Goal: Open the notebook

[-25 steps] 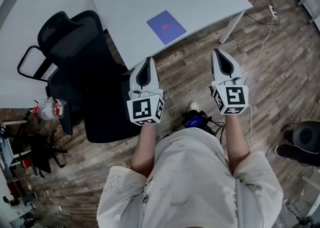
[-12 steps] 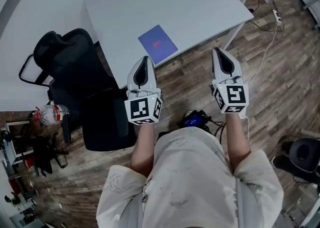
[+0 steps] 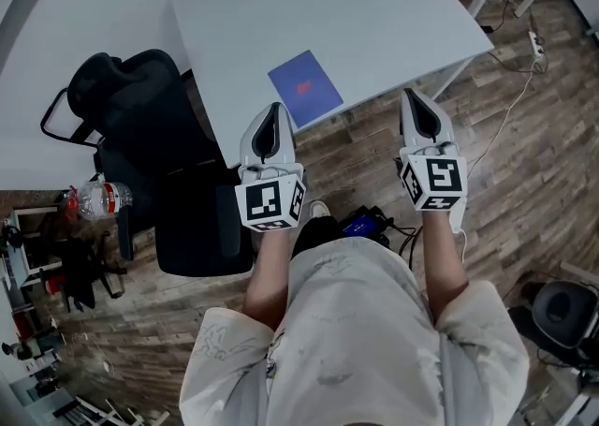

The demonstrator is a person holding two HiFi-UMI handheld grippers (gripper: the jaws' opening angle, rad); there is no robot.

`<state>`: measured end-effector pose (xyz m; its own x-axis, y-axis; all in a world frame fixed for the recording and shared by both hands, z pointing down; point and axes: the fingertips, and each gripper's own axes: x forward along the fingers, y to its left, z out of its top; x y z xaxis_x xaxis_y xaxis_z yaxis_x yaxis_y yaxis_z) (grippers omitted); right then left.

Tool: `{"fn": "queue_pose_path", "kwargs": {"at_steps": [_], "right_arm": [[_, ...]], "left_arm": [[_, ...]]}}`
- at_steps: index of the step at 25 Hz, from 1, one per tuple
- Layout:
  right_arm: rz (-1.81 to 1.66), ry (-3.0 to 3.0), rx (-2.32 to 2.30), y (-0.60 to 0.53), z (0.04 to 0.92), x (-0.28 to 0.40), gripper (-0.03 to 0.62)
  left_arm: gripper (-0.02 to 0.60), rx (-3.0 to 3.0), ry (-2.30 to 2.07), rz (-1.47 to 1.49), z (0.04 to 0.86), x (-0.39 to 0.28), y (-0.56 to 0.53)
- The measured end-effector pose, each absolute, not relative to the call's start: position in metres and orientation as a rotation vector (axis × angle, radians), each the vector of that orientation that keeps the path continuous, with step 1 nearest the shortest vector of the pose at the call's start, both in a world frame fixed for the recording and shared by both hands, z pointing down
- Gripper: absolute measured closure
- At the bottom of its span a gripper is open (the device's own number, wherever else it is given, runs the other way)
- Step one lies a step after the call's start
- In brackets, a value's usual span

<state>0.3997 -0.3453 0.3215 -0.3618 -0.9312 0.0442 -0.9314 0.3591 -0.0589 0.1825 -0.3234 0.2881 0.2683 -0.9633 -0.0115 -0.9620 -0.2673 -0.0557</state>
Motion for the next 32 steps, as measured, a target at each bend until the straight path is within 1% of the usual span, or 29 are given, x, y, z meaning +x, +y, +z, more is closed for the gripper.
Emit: {"fn": "queue_pose_path", "kwargs": {"at_steps": [2,10,15,18,23,32], "right_arm": [[0.118,-2.586,1.768,-0.360,0.323,0.377,0.589],[0.122,-2.562,1.731,-0.420,0.334,0.253,0.588],[0.109,-2.526,1.721,-0.462,0.334,0.158,0.588],[0.104,-2.504,1.719,-0.474,0.343,0.120,0.588],[0.148,-2.463,1.694,-0.511,0.379,0.098,0.588],[0.274,-2.372,1.590,-0.576,0.479,0.107,0.588]], "left_arm": [[0.566,-2.460,1.872,-0.041,0.291,0.161,-0.335],[0.566,-2.484,1.912,-0.044,0.312,0.037,-0.391],[0.566,-2.506,1.904,-0.051,0.319,-0.053,-0.434],[0.566,-2.527,1.895,-0.044,0.331,-0.089,-0.447],[0.566,-2.553,1.892,-0.052,0.359,-0.109,-0.480],[0.566,-2.553,1.917,-0.073,0.399,-0.089,-0.528]]}}
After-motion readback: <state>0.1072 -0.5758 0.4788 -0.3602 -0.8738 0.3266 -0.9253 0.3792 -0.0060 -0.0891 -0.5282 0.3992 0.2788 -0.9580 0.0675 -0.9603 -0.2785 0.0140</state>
